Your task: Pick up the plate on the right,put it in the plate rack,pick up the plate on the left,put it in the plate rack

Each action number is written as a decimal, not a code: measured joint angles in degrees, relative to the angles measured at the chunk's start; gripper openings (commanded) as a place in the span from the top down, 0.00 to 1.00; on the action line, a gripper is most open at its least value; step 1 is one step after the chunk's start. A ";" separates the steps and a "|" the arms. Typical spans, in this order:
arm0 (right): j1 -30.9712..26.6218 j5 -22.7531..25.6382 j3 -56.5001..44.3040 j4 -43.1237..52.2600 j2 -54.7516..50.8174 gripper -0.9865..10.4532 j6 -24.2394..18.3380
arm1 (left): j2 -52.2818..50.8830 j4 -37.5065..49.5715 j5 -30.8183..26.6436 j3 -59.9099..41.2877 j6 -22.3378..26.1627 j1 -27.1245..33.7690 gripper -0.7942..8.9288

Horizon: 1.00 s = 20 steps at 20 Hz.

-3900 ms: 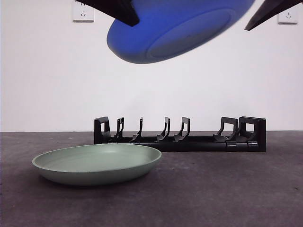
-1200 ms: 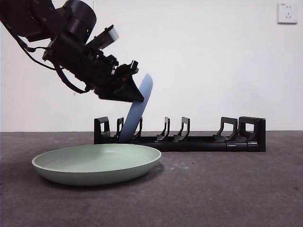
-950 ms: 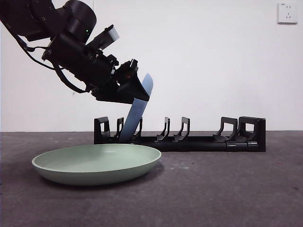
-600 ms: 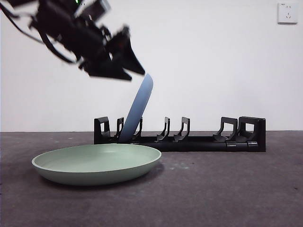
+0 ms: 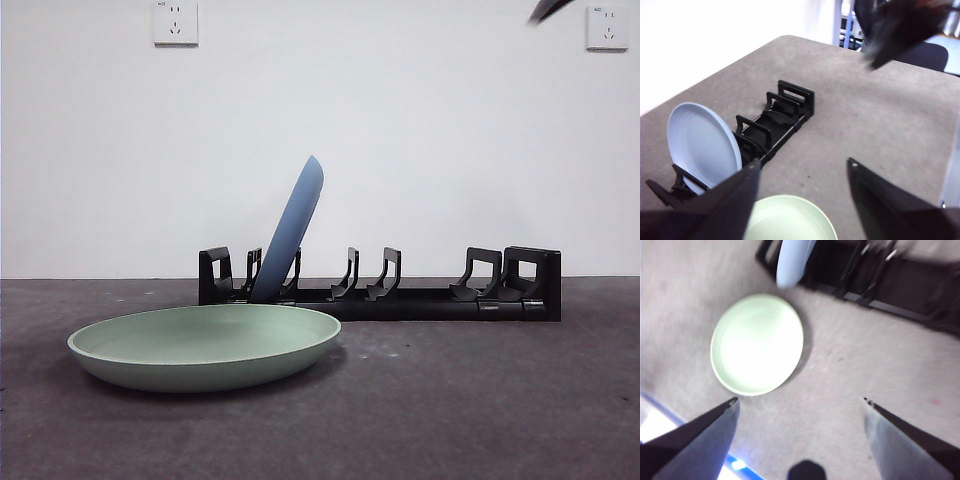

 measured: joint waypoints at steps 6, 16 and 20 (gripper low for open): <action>7.67 1.88 0.00 6.51 14.23 0.56 0.02 | -10.51 -13.18 0.02 0.00 6.99 -2.21 0.49; 11.54 4.07 -0.11 11.15 31.28 0.56 0.48 | -10.99 -22.16 -0.02 0.00 10.64 -2.32 0.49; 11.58 4.09 -0.22 13.22 33.33 0.56 1.11 | -10.69 -22.14 -0.02 0.00 11.34 -2.34 0.49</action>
